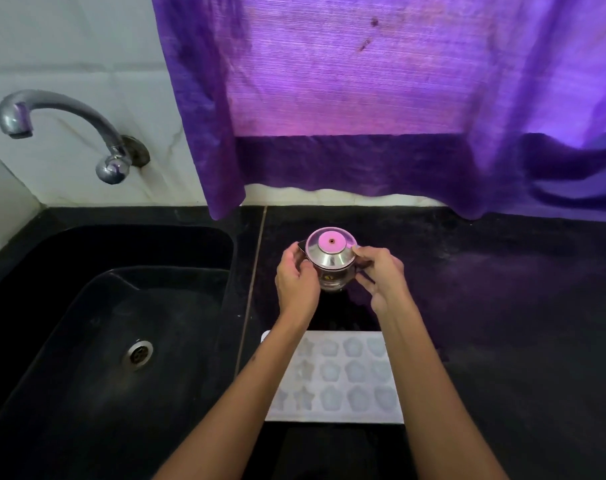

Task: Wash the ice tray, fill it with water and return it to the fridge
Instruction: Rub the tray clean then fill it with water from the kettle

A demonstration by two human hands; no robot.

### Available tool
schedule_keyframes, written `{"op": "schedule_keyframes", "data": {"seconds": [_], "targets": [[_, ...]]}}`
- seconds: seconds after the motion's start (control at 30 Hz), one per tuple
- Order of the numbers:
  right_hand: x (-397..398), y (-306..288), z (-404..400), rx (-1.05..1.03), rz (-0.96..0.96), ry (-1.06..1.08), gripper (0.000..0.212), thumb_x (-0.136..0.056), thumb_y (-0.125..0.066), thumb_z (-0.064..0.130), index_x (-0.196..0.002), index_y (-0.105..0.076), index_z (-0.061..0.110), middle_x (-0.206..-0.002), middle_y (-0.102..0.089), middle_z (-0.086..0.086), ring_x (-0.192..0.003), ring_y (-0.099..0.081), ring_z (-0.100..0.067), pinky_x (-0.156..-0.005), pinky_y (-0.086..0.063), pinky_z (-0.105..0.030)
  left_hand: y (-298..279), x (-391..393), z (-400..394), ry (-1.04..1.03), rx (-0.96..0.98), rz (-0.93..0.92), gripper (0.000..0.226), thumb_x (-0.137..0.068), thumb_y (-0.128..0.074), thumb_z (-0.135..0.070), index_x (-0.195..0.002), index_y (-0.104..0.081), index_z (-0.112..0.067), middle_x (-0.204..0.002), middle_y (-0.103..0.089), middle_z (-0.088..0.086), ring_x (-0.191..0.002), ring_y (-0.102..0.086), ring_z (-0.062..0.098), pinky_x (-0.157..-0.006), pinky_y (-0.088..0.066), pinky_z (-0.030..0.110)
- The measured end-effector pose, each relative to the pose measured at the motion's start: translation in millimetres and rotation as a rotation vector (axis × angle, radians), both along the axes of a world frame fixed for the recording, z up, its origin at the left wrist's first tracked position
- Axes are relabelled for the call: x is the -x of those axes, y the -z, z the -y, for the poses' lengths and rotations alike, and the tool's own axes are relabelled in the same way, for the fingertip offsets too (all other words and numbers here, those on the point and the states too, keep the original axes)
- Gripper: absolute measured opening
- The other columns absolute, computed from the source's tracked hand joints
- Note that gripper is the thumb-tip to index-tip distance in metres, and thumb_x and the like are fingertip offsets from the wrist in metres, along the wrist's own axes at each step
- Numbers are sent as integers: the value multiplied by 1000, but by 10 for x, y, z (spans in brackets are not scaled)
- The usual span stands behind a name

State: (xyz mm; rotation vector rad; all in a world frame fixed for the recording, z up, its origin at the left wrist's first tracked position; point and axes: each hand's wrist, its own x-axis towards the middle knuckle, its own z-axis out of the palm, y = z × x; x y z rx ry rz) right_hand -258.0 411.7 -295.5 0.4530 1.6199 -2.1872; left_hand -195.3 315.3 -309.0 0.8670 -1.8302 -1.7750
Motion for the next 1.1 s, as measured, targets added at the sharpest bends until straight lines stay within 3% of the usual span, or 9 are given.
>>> {"op": "schedule_keyframes", "data": {"seconds": [0.2,0.43,0.63,0.77,0.9,1.1], "targets": [[547,-21,206,-31,1,-11,12,-78,-65,3,-72,-61,11,-70,-59,-1,-69,-55,-11,-69,-45,-25,-16,506,191,-11,-8,51,46,-90,-40,1,-135,-46,-8,-127,-59,8,-117,-55,19,-104,-43,39],[971,51,405,-30,38,-7,11,-78,-64,6,-71,-63,14,-72,-60,1,-76,-57,-12,-86,-45,-31,-24,964,341,-38,-15,102,48,-91,-40,-1,-138,-43,-9,-128,-58,6,-116,-54,17,-103,-42,33],[1152,112,515,-16,49,-1,11,-79,-64,6,-71,-62,15,-67,-56,3,-71,-54,-11,-74,-44,-27,-12,1181,412,-63,-16,131,49,-91,-40,-2,-138,-43,-11,-116,-58,-1,-109,-54,14,-98,-42,28],[1217,137,553,-17,50,-4,11,-79,-64,7,-72,-62,15,-70,-58,3,-77,-57,-12,-80,-45,-30,9,1251,439,-80,-10,140,48,-91,-40,-3,-139,-43,-11,-125,-57,1,-116,-53,16,-97,-40,25],[1233,179,578,-38,48,-11,10,-80,-65,8,-74,-63,15,-72,-61,2,-78,-59,-12,-84,-46,-32,18,1279,463,-81,-15,148,47,-93,-40,-3,-139,-42,-11,-107,-50,-8,-104,-49,7,-87,-37,20],[1268,243,599,-67,23,-21,4,-80,-68,10,-81,-65,13,-71,-63,4,-77,-60,-10,-80,-47,-30,54,1292,483,-82,-22,135,47,-94,-41,-4,-140,-39,-12,-119,-55,-3,-100,-46,4,-86,-36,20]]}}
